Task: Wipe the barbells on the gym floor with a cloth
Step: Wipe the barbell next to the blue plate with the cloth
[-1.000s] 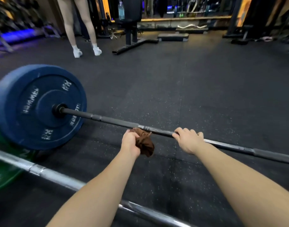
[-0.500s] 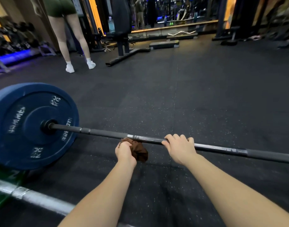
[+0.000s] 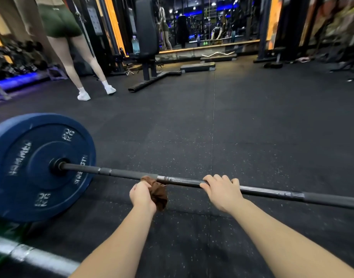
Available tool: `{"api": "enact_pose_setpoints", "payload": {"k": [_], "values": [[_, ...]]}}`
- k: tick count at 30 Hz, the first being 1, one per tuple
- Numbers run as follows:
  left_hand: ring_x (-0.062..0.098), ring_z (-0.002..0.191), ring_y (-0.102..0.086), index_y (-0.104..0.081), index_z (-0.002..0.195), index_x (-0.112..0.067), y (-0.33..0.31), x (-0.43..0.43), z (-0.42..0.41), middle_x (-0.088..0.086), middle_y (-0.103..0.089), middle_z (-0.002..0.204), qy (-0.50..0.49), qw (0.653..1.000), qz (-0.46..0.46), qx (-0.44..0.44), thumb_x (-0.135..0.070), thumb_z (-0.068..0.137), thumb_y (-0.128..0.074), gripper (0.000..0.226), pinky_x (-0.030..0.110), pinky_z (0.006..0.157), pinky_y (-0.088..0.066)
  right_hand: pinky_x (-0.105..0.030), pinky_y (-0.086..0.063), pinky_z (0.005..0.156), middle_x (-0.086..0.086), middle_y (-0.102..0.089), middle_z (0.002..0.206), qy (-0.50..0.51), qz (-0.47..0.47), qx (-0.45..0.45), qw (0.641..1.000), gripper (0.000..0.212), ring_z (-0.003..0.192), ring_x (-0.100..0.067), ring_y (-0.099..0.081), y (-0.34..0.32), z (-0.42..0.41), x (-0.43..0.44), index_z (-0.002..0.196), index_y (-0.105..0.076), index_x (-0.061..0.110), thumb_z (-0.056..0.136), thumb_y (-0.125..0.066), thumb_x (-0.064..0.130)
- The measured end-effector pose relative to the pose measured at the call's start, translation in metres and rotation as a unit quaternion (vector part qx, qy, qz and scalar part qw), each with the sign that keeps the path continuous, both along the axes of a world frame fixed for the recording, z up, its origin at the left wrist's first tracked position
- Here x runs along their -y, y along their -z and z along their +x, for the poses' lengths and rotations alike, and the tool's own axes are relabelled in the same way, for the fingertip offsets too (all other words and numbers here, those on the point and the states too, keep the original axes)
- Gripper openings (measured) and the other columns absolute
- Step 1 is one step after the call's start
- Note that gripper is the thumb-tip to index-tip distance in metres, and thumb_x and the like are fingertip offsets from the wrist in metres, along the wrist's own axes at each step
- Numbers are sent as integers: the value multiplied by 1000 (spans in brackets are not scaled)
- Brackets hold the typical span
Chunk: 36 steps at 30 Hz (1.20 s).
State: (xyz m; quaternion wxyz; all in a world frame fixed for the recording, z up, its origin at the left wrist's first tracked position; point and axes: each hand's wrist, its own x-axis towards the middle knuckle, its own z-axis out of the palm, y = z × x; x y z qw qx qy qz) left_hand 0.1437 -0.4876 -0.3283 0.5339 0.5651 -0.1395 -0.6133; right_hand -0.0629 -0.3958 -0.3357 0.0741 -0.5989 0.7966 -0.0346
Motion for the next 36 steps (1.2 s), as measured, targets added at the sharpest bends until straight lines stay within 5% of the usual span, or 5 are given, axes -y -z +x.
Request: {"api": "enact_pose_setpoints", "payload": {"k": [10,21,23,30,36], "values": [[25,59,-55,-55,72,-2,-6,-53,-60,12,-57,67,133,990,43,-15,10,83,-41,22,28,58,-43,-46,-31,101,6,-55,135,8,-12,-9,1000,45,124,-23,-47,3,1,1,141,-43,34,108,-19,53],[27,62,-59,-61,105,0,-6,-7,-9,17,-61,81,36,999,29,7,12,84,-43,30,34,60,-53,-45,-32,99,7,-56,132,2,-15,-16,1000,46,121,-23,-49,4,1,0,140,-44,33,108,-18,53],[27,67,-59,-61,105,-2,-2,-1,1,15,-60,82,50,998,40,14,7,87,-44,26,40,74,-54,-44,-32,99,7,-56,131,0,-19,-19,1000,45,120,-22,-49,4,1,-1,139,-44,33,108,-17,53],[28,69,-61,-61,113,-6,8,-22,-24,11,-62,89,110,994,12,-6,6,74,-44,44,31,63,-48,-44,-32,98,8,-56,130,3,-22,-16,1000,44,120,-22,-49,2,2,-1,138,-45,34,108,-18,53],[28,71,-56,-59,91,-1,7,-31,-47,14,-59,85,99,995,17,-17,9,76,-46,22,30,64,-45,-44,-32,97,8,-56,131,7,-28,-26,999,43,121,-22,-49,2,3,-2,138,-45,35,108,-19,53]]}}
